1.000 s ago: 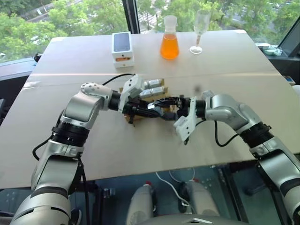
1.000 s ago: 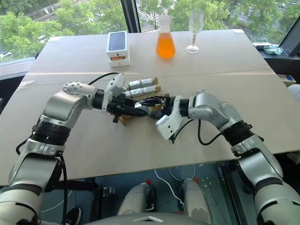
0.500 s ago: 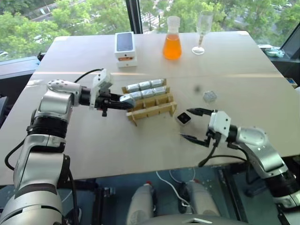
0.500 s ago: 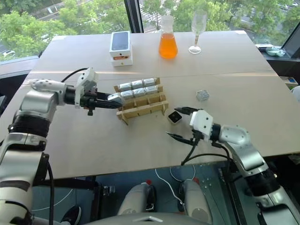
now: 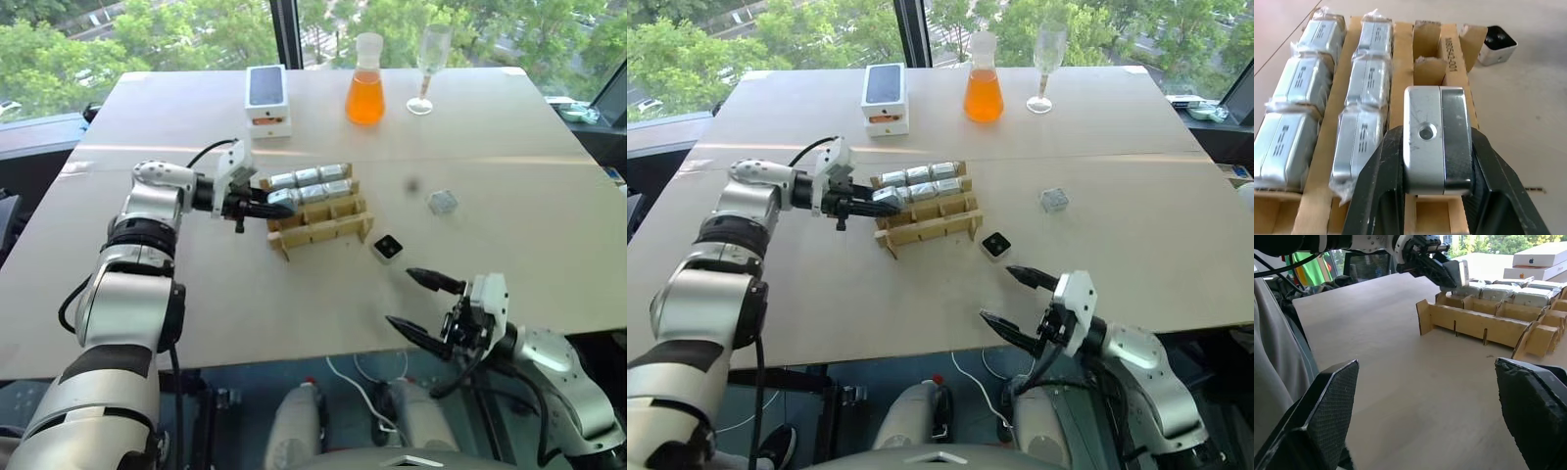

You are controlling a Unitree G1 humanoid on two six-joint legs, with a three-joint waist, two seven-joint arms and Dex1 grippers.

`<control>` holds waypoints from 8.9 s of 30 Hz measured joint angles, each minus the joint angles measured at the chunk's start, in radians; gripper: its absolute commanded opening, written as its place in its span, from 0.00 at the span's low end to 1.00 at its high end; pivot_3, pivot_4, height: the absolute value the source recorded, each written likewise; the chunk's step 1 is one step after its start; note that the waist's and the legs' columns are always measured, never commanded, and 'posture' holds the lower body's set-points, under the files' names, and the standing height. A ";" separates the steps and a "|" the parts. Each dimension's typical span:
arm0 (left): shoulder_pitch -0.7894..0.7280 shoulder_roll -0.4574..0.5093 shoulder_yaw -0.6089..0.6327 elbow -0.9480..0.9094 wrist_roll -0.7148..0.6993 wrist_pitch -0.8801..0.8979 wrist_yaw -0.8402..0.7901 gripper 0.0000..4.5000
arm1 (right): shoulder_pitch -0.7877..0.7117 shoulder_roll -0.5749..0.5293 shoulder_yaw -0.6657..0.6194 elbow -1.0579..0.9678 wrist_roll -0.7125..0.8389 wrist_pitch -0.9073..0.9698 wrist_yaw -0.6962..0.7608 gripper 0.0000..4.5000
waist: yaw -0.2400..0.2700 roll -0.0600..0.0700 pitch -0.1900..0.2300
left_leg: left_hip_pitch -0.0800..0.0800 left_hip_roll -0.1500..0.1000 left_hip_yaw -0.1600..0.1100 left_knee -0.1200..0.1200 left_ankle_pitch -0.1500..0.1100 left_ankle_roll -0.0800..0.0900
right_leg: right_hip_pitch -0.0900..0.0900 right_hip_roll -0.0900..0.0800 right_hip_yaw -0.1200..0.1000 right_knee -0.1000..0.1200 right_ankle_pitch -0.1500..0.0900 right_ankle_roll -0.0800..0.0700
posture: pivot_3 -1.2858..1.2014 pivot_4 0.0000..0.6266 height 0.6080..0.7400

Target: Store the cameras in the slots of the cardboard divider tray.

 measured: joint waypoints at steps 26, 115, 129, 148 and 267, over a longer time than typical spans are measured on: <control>0.053 -0.001 0.028 0.017 0.046 -0.052 -0.019 0.19 | -0.018 0.034 -0.075 0.001 0.006 -0.005 0.047 0.98 | 0.000 -0.001 0.000 | 0.000 0.000 -0.001 0.001 0.000 0.000 | 0.000 0.001 -0.001 0.001 0.002 -0.003 | 0.52 0.24 1.00; 0.649 0.058 0.132 -1.252 -0.487 0.720 0.391 1.00 | -0.754 -0.018 0.325 0.463 -0.911 -0.561 -0.260 0.42 | -0.026 -0.005 0.002 | 0.011 0.002 0.005 -0.002 0.001 -0.001 | 0.002 -0.005 0.007 0.012 -0.001 0.000 | 0.52 0.24 1.00; 0.389 0.138 -0.050 -0.931 -0.321 0.595 0.068 1.00 | -0.932 0.005 0.414 0.690 -1.257 -0.873 -0.478 0.42 | -0.025 -0.005 0.002 | 0.010 0.001 0.010 -0.001 0.001 -0.001 | -0.001 -0.005 0.010 0.012 -0.001 -0.001 | 0.52 0.24 1.00; 0.291 0.102 -0.124 -0.821 -0.192 0.520 -0.024 0.56 | -0.958 0.065 0.419 0.770 -1.304 -0.896 -0.528 0.42 | -0.027 -0.005 0.002 | 0.011 0.002 0.011 -0.001 0.001 -0.001 | -0.001 -0.003 0.013 0.012 0.001 -0.004 | 0.52 0.24 1.00; 0.645 0.043 0.174 -1.383 -0.420 0.717 0.544 1.00 | -0.734 0.047 0.050 0.864 -0.728 -0.391 -0.397 0.44 | -0.026 -0.002 0.005 | 0.011 0.001 0.011 -0.003 0.000 -0.001 | -0.001 -0.009 0.014 0.012 -0.001 0.000 | 0.52 0.24 1.00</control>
